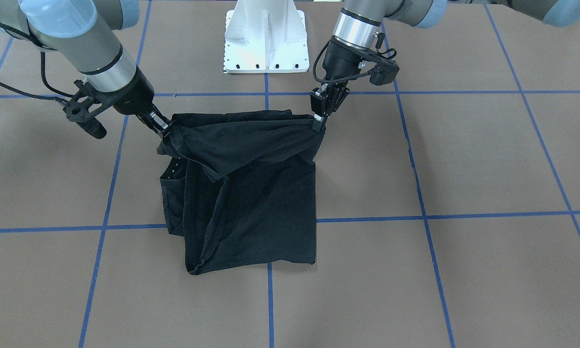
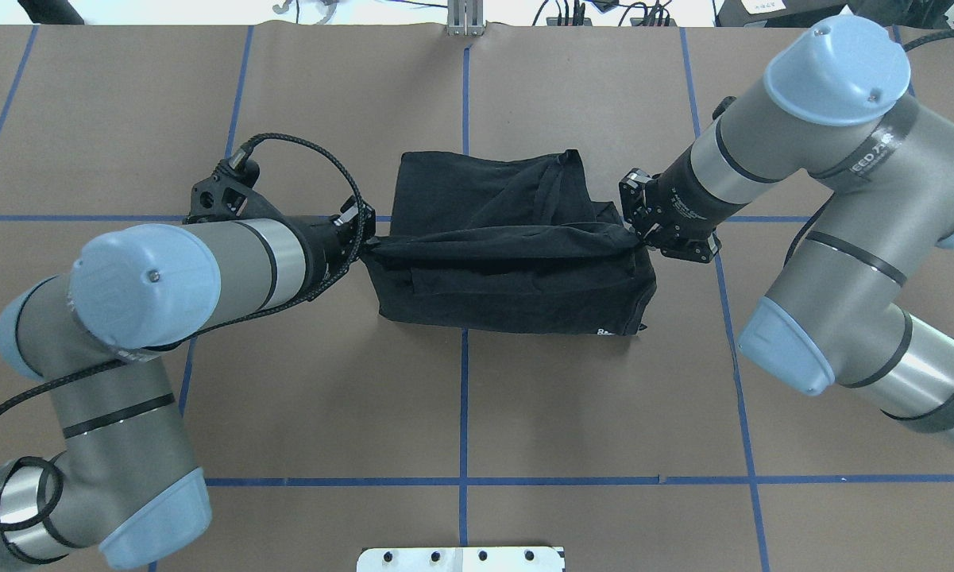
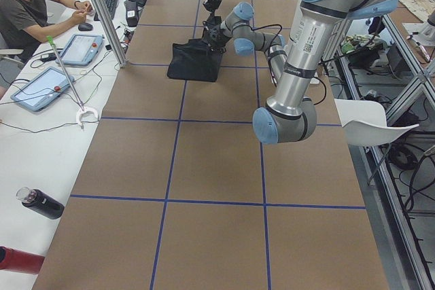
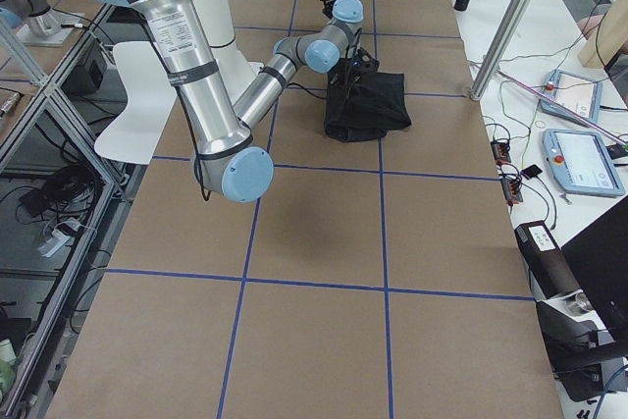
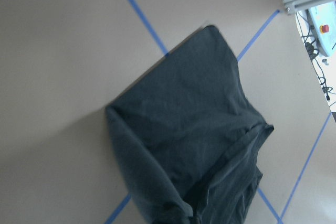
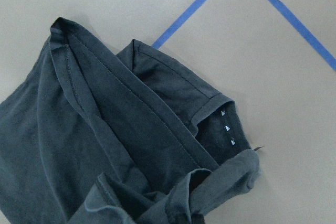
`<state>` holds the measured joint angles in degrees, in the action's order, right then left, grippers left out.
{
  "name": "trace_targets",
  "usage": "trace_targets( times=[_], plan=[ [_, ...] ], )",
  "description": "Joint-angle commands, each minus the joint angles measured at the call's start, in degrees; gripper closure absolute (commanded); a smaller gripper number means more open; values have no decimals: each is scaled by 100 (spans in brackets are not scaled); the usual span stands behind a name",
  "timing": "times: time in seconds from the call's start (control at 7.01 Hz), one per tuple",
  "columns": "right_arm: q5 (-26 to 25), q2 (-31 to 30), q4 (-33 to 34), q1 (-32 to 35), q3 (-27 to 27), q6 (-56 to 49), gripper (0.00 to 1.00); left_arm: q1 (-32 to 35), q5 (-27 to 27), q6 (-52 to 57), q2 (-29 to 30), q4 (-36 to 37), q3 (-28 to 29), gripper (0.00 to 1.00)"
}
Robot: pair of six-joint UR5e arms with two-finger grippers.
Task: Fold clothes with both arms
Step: 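Lay the folded edge down on the far side with both grippers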
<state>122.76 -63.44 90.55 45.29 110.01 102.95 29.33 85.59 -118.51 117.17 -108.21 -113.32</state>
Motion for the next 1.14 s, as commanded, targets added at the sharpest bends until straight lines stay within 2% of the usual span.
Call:
trace_targets(
  times=[0.0,0.14,0.29,0.43,0.57,0.71,0.86,1.0],
  plan=[
    [2,349,-46,120,-611,-292,100,379,10,144,357,-627,973,100],
    [-7,533,-64,172,-934,-467,100,511,10,353,629,-866,1526,100],
    [-7,926,-72,251,-1521,-608,100,668,19,468,710,-1025,1784,100],
    [-7,1295,-81,365,-2153,-931,100,783,19,600,920,-1235,2292,100],
    [-7,1682,-316,505,-2942,-1161,100,889,10,636,1139,-1751,2949,100],
    [-15,1895,-963,568,-3699,-1189,100,985,19,793,1298,-2121,3548,39],
    [-103,2175,-1517,586,-4385,-1250,1,1126,10,1395,1482,-2221,3884,0],
    [-112,2500,-1531,656,-4635,-1295,0,1310,71,1497,1493,-2439,4018,0]
  ],
)
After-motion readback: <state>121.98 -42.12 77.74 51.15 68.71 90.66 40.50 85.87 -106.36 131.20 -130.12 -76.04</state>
